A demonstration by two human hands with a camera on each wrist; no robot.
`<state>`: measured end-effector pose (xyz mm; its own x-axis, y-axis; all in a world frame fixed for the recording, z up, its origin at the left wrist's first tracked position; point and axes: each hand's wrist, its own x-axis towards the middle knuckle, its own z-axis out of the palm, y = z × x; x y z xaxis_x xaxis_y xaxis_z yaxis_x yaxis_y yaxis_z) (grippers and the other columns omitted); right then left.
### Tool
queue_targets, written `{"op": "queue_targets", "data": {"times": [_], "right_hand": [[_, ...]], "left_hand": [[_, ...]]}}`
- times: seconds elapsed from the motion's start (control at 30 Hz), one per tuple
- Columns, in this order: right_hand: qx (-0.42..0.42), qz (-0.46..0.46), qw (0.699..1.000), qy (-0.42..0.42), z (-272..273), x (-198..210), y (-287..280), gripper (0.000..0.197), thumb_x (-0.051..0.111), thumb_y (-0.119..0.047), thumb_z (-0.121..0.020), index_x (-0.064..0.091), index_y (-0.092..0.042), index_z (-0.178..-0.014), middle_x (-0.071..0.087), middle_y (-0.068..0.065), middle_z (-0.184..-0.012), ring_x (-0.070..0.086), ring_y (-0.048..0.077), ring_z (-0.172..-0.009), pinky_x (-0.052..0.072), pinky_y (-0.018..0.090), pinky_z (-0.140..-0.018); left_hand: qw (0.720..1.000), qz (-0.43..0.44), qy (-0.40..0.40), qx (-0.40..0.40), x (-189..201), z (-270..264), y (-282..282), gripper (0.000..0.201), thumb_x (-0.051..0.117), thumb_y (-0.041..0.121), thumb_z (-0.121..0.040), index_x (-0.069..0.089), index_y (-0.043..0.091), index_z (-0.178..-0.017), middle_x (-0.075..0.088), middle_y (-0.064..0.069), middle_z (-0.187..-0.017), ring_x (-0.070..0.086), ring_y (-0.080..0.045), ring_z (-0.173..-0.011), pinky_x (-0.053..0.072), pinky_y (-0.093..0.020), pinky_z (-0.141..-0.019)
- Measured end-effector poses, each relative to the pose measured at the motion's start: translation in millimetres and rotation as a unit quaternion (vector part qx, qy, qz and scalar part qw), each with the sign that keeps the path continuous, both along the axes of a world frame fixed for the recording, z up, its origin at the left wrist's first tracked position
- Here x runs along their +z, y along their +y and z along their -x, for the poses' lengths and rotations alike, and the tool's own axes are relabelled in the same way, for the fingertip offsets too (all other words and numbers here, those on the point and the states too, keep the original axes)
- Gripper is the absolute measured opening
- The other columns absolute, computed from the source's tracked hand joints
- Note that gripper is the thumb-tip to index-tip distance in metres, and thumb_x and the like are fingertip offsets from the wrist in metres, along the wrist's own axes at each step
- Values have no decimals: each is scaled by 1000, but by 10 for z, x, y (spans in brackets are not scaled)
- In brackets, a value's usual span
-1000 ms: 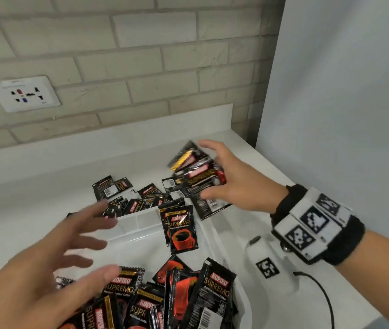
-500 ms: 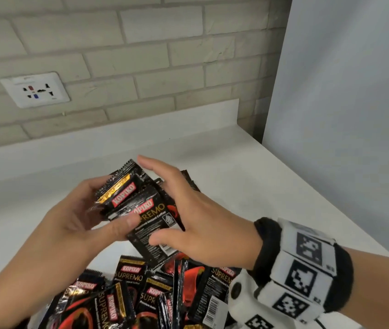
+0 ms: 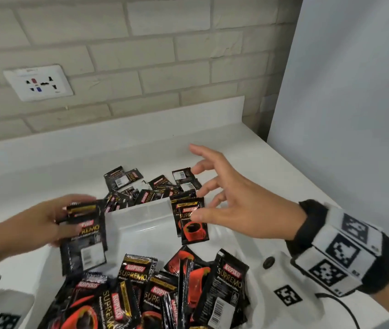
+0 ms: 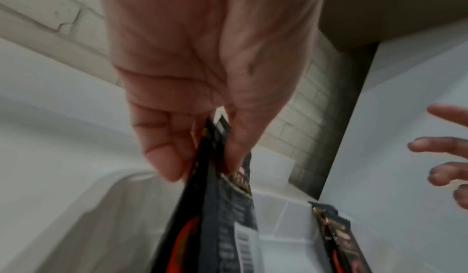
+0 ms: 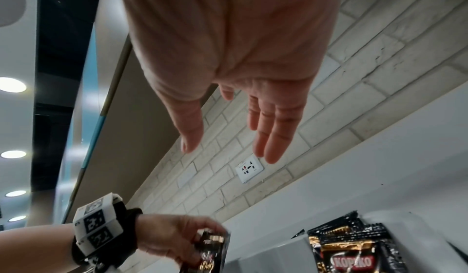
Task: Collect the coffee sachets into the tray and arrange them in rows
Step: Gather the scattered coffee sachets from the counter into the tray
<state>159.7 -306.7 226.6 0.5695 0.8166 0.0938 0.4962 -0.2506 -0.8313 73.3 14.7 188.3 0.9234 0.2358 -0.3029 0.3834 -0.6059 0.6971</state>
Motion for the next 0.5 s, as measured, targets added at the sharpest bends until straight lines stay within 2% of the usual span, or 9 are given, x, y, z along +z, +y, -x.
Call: {"op": "queue_targets", "data": {"times": [0.07,0.13,0.2,0.23,0.3,0.37,0.43,0.5], "right_hand": [[-2,15,1000,2,-34,-22,-31,80,67,-26,-82,5,-60,-119,26,-11,-128,48,5,-106,50,21,-85],[-6,32,999,2,-65,-36,-54,81,67,-27,-82,3,-58,-121,24,-12,-130,46,5,-108,50,19,-85],[-13,43,999,2,-94,-42,-72,81,66,-28,-82,2,-57,-122,22,-14,-131,45,4,-109,50,17,-84],[-17,46,999,2,-107,-41,-82,81,66,-28,-82,2,-56,-123,21,-14,-132,44,4,-110,49,16,-83],[-25,54,998,-2,-127,-33,-102,80,66,-29,-82,3,-54,-126,20,-14,-133,44,4,-111,49,17,-85],[-31,63,997,-11,-144,-14,-118,79,65,-31,-82,6,-51,-131,19,-14,-133,44,3,-111,49,17,-86],[-37,72,997,-18,-169,7,-137,80,65,-31,-82,8,-46,-137,19,-15,-132,44,1,-110,49,15,-86],[-45,79,996,-22,-204,25,-159,80,65,-32,-82,10,-44,-139,19,-16,-131,44,2,-110,49,15,-84]], "left_hand": [[995,-68,70,-35,-116,8,69,62,57,-2,-86,61,60,-88,73,0,-82,62,-19,-68,48,-28,-51],[980,-151,108,-75,-192,23,99,55,54,6,-89,59,61,-94,69,7,-85,62,-8,-66,51,-24,-57],[962,-220,113,-120,-225,22,59,55,52,13,-91,54,69,-91,62,19,-93,62,-1,-78,51,-20,-73],[950,-248,117,-149,-227,15,26,53,50,17,-92,51,70,-96,58,23,-96,61,-2,-88,48,-19,-82],[927,-302,112,-190,-255,21,-59,41,44,26,-96,39,57,-121,49,21,-108,52,-2,-98,39,-12,-90],[912,-343,86,-209,-335,23,-70,40,37,36,-98,30,46,-135,42,16,-129,41,1,-102,32,-10,-96],[892,-383,67,-231,-366,50,-75,42,33,43,-97,26,48,-138,37,19,-139,37,-2,-106,33,-15,-99],[878,-410,61,-237,-347,79,-107,44,31,49,-96,23,49,-139,35,21,-141,32,-3,-103,34,-17,-90]]}}
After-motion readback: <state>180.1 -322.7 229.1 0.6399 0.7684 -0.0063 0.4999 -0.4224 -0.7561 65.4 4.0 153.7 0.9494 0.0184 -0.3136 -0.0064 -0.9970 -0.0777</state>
